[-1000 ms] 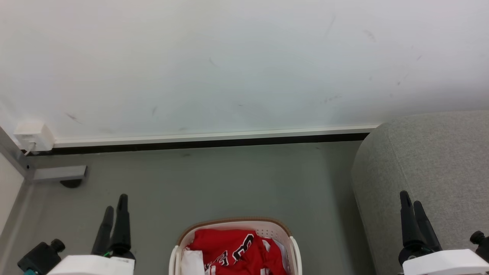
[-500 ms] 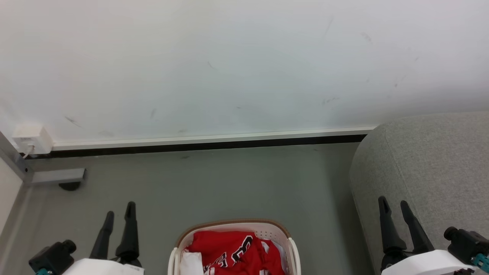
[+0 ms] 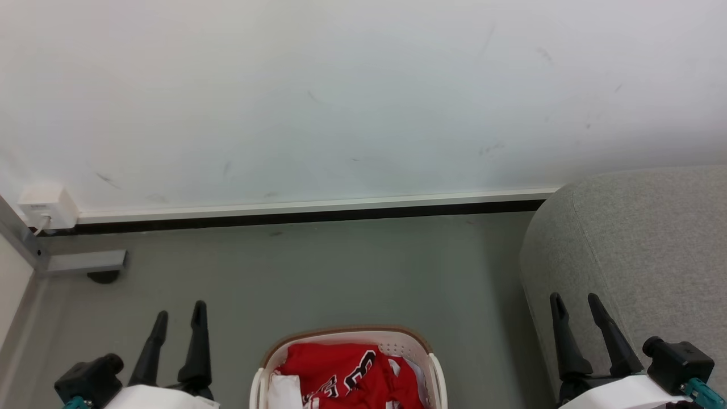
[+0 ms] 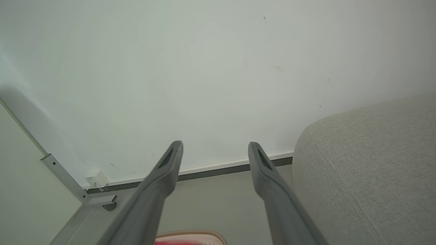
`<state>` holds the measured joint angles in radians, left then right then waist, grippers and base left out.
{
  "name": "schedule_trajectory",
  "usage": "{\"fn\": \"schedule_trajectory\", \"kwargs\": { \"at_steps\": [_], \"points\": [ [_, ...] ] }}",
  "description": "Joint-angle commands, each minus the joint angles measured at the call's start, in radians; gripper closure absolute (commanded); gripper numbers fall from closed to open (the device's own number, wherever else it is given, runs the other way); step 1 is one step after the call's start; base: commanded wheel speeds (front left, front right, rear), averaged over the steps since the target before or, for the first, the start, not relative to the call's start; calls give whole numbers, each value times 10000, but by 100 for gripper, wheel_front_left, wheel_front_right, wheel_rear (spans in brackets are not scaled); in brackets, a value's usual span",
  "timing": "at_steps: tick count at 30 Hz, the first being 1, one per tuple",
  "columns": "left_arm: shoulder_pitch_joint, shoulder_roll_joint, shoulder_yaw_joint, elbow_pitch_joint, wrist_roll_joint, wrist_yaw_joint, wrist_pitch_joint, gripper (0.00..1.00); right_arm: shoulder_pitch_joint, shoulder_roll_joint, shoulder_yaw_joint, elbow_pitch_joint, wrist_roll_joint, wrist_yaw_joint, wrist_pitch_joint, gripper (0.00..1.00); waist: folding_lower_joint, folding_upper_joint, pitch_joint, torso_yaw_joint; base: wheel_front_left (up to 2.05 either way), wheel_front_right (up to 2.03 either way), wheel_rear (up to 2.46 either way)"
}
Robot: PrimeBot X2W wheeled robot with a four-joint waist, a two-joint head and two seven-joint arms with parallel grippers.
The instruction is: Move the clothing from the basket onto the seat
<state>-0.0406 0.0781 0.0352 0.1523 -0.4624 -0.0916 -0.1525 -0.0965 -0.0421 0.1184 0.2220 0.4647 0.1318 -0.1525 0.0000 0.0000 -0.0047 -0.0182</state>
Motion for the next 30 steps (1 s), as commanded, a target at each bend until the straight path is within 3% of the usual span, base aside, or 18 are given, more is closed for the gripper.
{"fn": "schedule_trajectory", "kwargs": {
  "at_steps": [1,30],
  "points": [
    [13,103,18,-99,296,3,-131,0,-134,-93,4,-86,-372,-12,-125,0,0,0,-5,10,0,0,0],
    [192,-52,149,-30,2630,-185,-775,0,9,-105,141,-167,-2411,-17,-775,0,0,0,-48,-74,0,0,0]
  ]
}}
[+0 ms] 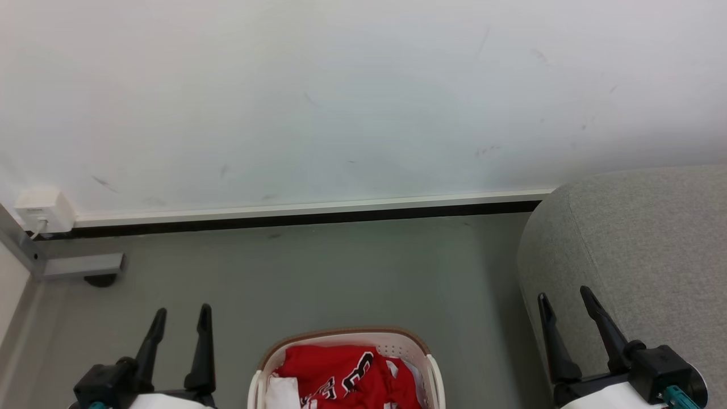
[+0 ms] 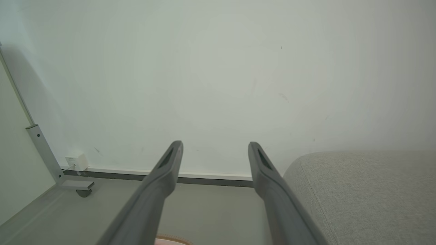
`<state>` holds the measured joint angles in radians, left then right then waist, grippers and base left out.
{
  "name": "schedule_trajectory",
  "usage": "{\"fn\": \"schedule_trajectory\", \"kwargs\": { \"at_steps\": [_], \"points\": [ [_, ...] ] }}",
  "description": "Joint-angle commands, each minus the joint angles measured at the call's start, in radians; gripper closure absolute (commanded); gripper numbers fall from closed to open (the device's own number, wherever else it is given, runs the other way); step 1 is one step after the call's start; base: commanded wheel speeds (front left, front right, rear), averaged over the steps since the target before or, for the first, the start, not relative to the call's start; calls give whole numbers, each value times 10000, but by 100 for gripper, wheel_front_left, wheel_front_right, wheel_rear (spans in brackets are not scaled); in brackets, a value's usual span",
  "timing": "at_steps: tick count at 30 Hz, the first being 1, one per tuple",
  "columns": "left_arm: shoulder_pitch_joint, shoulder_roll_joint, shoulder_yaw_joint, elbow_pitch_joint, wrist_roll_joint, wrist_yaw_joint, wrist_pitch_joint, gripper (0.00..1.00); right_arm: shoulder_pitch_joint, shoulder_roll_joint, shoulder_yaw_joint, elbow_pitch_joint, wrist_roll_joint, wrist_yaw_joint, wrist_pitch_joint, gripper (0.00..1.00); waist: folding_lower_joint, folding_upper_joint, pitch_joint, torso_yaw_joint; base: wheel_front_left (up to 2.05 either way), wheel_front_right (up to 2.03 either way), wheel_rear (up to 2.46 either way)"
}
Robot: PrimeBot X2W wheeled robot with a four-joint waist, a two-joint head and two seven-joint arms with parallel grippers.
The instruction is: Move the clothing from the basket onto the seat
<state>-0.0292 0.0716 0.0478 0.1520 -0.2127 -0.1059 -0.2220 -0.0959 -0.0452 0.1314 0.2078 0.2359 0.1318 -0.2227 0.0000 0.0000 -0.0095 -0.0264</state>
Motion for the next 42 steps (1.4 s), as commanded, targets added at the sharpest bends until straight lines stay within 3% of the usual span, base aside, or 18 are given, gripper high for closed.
{"fn": "schedule_trajectory", "kwargs": {
  "at_steps": [1,21,42],
  "points": [
    [77,6,34,-21,196,-50,-109,0,7,-75,14,-20,-211,-17,-86,0,0,0,-2,13,0,0,0],
    [74,-113,202,109,1415,-179,-442,0,-38,-80,133,-78,-1197,-21,-440,0,0,0,-39,128,0,0,0],
    [-81,-169,252,542,1050,-249,-430,0,-190,-76,192,129,-829,-21,-435,0,0,0,-80,267,0,0,0]
  ]
}}
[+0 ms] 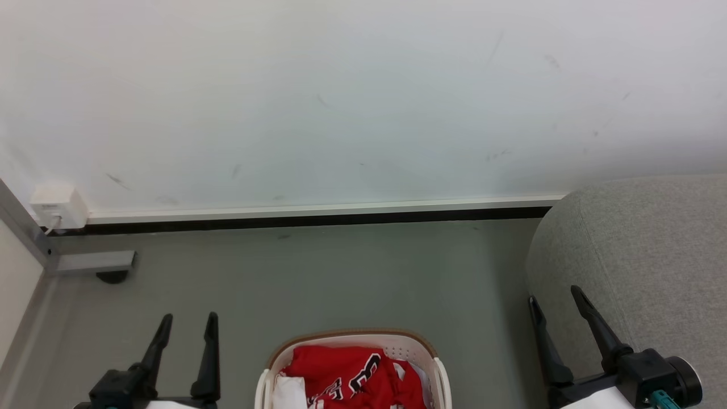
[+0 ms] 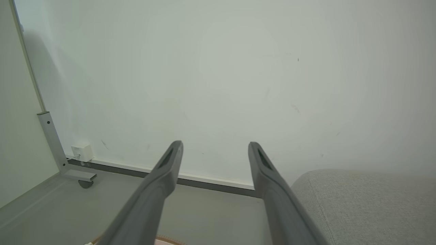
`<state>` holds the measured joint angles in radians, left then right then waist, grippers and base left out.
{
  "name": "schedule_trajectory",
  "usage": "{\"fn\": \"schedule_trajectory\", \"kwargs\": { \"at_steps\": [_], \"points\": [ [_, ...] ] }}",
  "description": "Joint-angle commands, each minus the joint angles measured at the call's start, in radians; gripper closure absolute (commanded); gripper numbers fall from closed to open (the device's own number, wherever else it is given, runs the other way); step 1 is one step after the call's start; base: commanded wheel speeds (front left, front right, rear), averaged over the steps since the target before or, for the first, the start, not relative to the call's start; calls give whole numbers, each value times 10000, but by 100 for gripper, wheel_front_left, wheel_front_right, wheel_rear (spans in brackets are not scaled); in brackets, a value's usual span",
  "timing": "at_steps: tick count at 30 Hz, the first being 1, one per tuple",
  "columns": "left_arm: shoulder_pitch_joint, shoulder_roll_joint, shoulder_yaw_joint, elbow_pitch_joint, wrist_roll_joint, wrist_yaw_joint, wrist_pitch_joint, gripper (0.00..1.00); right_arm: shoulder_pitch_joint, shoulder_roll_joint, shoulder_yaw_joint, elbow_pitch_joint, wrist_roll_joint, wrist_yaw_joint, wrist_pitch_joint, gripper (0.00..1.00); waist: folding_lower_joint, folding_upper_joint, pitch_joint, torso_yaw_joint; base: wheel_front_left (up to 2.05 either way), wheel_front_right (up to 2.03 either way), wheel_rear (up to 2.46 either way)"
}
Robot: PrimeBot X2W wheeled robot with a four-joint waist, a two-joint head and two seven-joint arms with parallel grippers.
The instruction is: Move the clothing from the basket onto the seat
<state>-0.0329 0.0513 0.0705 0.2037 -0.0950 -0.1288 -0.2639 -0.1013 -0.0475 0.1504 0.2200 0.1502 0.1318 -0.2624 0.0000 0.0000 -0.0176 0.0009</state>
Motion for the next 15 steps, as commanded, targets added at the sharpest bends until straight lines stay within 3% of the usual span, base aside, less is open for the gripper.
{"fn": "schedule_trajectory", "kwargs": {
  "at_steps": [1,15],
  "points": [
    [-44,33,32,25,-127,-22,-10,0,-142,-53,9,7,39,-21,-38,0,0,0,4,-12,0,0,0],
    [-29,124,27,77,-206,-27,-9,0,-123,-54,-56,-12,322,-21,-38,0,0,0,170,-336,0,0,0]
  ]
}}
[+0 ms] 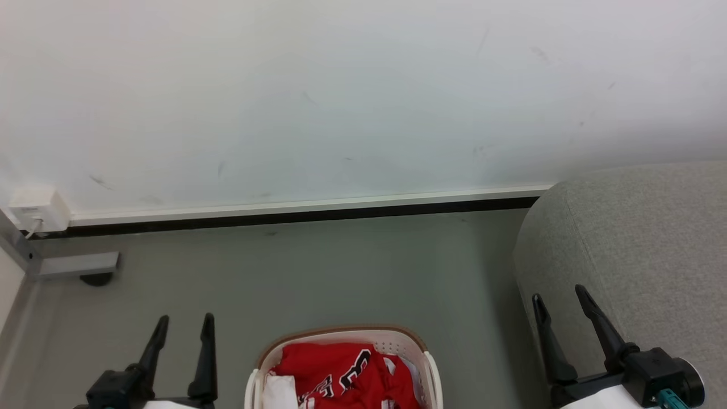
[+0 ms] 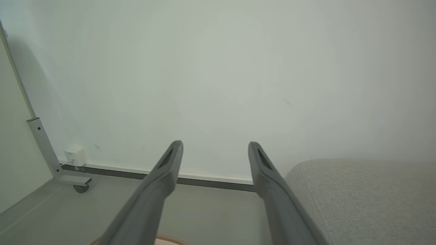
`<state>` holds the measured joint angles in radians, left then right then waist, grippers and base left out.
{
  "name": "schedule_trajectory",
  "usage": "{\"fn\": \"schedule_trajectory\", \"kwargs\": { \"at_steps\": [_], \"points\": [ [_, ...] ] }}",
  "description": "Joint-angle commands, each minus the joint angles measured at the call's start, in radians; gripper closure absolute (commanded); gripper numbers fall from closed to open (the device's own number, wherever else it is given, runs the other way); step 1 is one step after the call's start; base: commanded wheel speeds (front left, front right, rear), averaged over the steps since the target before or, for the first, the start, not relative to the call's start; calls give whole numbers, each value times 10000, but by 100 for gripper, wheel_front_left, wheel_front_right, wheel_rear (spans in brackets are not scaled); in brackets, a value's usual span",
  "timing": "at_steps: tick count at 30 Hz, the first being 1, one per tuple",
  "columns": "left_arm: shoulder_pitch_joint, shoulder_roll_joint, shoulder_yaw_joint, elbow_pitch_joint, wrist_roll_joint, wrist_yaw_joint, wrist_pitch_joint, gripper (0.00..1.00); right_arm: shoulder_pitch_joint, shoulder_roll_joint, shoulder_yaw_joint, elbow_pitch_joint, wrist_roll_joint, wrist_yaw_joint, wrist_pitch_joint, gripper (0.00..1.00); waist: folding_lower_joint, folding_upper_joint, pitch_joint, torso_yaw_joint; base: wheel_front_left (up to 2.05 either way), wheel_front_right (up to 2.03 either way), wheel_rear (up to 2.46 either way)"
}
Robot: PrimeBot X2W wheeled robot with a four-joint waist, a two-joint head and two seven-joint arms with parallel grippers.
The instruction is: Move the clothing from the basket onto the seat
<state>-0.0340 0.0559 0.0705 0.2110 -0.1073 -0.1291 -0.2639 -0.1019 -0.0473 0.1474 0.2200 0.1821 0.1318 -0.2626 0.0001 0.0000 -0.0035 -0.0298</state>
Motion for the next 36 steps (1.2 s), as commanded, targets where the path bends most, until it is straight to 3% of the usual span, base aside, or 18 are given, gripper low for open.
{"fn": "schedule_trajectory", "kwargs": {
  "at_steps": [1,12,21,28,36],
  "points": [
    [-49,74,21,24,-89,-24,-9,0,-130,-56,-48,0,77,-21,-36,0,-1,0,63,-87,0,0,0],
    [-616,149,-270,812,-182,-11,-9,0,-407,-52,-243,-163,371,-21,-35,0,-1,0,902,-948,0,0,0],
    [-1252,634,-889,2306,-453,-8,-10,0,-655,-50,-254,-469,553,-21,-35,0,-1,0,1476,-1768,0,0,0],
    [-2067,1216,-1411,3715,-717,-7,-8,0,-1212,-52,-125,-637,511,-21,-35,0,-1,0,2328,-2447,0,0,0],
    [-3267,2211,-2684,5600,-1014,-7,0,0,-1814,-44,-214,-1327,1040,-21,-32,0,-1,0,3774,-3136,0,0,0]
  ]
}}
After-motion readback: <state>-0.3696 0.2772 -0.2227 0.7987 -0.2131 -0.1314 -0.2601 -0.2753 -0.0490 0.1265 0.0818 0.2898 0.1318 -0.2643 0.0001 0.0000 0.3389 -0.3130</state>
